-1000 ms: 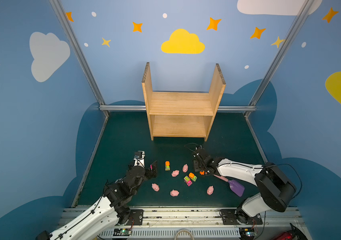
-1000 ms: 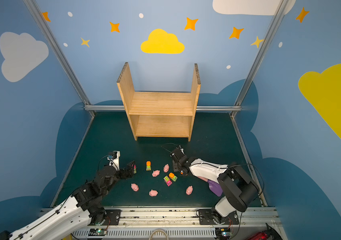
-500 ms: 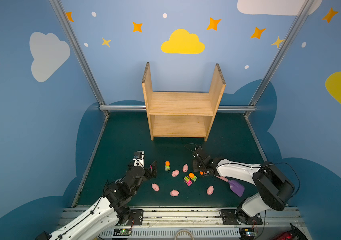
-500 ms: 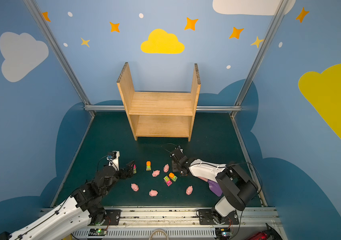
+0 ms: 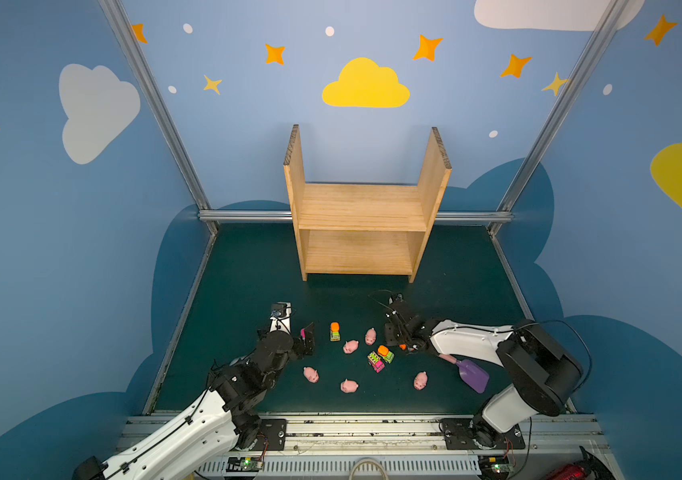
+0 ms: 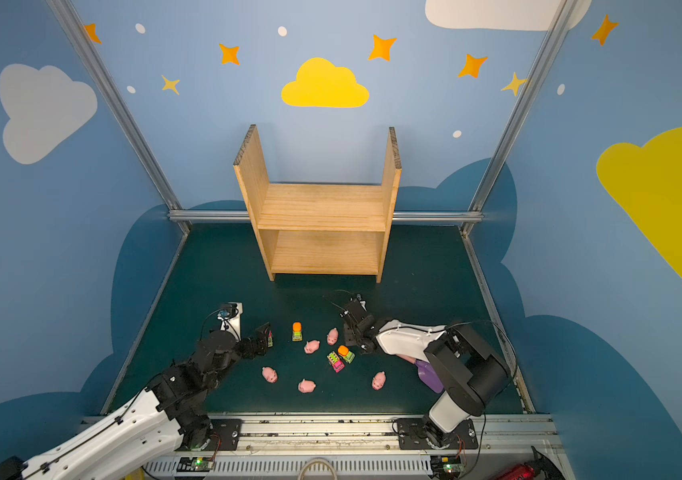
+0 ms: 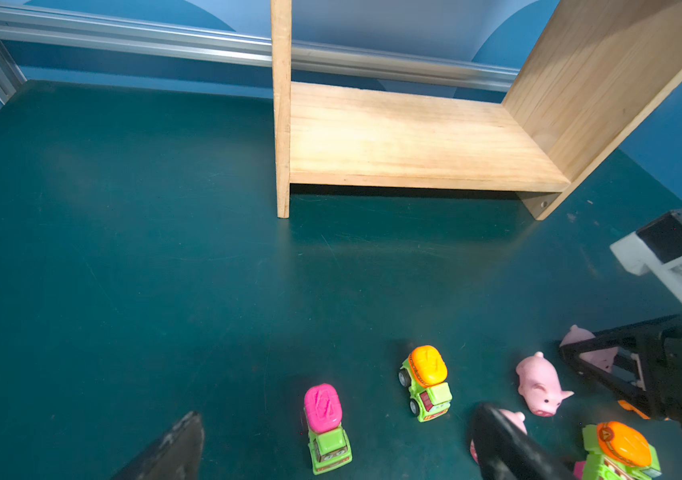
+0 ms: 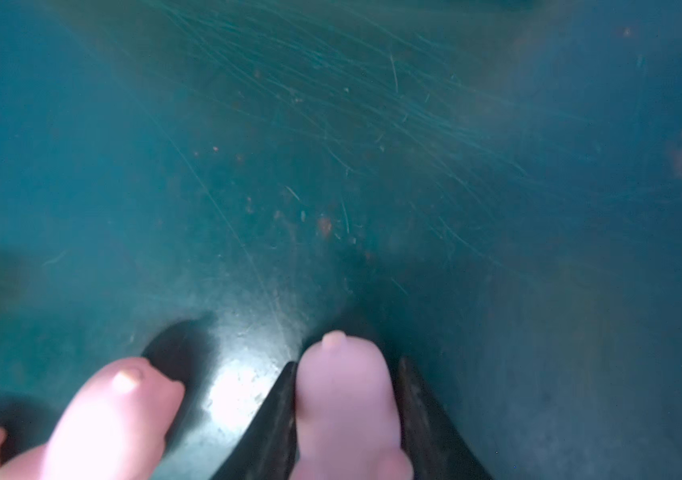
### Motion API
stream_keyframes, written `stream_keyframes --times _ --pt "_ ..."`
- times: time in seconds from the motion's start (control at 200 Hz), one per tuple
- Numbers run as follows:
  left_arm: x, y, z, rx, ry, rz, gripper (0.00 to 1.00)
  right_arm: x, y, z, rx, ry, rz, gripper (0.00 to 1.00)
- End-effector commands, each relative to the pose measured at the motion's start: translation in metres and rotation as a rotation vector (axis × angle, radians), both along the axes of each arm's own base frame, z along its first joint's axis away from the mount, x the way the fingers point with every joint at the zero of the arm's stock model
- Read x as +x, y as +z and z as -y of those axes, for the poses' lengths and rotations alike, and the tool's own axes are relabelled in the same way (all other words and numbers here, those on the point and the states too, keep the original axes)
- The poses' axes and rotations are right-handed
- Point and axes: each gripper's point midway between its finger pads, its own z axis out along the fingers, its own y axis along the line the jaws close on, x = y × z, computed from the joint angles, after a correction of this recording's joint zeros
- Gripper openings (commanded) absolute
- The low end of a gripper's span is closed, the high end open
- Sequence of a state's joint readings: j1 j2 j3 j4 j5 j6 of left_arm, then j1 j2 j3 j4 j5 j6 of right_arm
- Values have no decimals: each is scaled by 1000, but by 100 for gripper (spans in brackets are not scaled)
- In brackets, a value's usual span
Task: Place and organize the plastic toys onto the shelf
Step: 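Lower the right gripper and close it on the pink pig, then lift the pink pig with the right gripper and carry it to the upper shelf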
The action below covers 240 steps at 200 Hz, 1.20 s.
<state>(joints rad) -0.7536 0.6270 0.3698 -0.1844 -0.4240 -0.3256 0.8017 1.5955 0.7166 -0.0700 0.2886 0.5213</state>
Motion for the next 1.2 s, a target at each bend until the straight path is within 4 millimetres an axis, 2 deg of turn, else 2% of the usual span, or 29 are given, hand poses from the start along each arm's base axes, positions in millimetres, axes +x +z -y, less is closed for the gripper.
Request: stream_keyframes --times 0.0,0.195,0.275,0.421,0.646,0.826,1.011,1.197 --pt "2 10 2 0 -6 11 100 -5 -5 4 -2 -16 -6 39" --pt "3 15 5 -5 -13 9 100 -4 -2 5 -3 -18 3 30" --pt "3 17 5 -10 -12 12 100 -2 8 4 -10 -14 7 30" --pt "3 22 6 -24 -12 19 100 3 39 3 -36 -8 22 29" --pt "3 29 8 -38 -17 27 100 9 94 1 -52 18 49 28" --pt "7 34 9 -28 -14 33 100 17 148 -8 -73 88 88 28" --pt "19 45 24 -1 -38 23 100 36 215 -18 -105 149 175 28" --pt "31 63 45 2 -91 18 100 64 281 -28 -139 182 294 29"
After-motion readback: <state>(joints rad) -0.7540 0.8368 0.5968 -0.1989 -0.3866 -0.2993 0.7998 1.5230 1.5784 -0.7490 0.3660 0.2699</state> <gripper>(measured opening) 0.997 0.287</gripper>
